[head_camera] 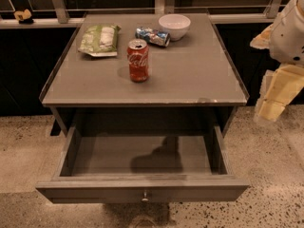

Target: Place coke can into top drawer

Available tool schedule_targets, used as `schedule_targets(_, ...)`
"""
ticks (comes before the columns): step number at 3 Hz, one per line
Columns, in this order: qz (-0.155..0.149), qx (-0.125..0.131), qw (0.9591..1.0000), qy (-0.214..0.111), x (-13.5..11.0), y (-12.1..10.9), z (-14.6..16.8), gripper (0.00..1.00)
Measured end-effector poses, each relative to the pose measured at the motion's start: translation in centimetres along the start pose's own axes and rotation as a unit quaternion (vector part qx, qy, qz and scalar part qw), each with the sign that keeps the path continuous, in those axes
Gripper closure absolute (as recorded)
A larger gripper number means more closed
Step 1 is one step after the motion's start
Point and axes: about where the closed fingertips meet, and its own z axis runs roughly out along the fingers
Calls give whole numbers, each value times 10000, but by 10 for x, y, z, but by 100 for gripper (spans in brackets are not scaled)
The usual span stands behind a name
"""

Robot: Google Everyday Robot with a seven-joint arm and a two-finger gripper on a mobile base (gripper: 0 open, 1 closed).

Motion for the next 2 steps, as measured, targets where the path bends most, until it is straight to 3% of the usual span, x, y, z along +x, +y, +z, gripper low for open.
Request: schedule_targets(2, -660, -582, 9961, 73, -57, 6, 64, 0)
